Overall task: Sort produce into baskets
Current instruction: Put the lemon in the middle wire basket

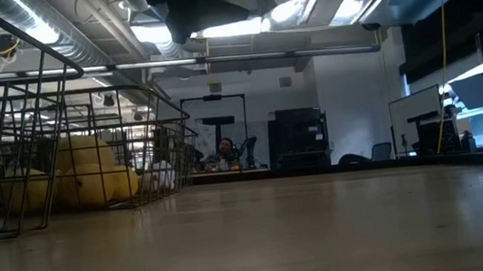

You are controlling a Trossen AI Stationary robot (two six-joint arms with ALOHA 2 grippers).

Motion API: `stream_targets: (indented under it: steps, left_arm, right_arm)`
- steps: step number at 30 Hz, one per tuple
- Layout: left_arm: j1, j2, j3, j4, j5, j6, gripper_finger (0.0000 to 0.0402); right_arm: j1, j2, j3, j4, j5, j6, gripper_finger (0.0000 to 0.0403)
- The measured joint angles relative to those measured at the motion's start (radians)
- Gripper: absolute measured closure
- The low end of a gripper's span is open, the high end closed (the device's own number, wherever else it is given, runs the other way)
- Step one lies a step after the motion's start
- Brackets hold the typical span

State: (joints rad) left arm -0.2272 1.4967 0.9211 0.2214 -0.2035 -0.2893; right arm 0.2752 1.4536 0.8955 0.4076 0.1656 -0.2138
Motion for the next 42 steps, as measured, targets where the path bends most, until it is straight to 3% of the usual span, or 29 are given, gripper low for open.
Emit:
stream_targets:
  steps: [17,32,38,42]
  left_arm:
    - [0.001,0.0,0.0,0.008,0.004,-0.054,0.0064]
    - [0.0,0.0,-0.002,0.053,-0.005,-0.022,0.0193]
    - [0.0,0.0,-0.002,0.052,-0.006,-0.023,0.0199]
    - [0.0,0.0,-0.002,0.051,-0.007,-0.022,0.0191]
  right_arm:
    - [0.0,-0.001,0.0,0.02,-0.004,0.0,0.0219]
    - [-0.002,-0.002,0.0,0.014,0.0,0.004,0.0219]
    - [-0.002,-0.002,0.0,0.013,0.0,0.026,0.0217]
    - [-0.002,-0.002,0.0,0.014,0.004,0.032,0.0188]
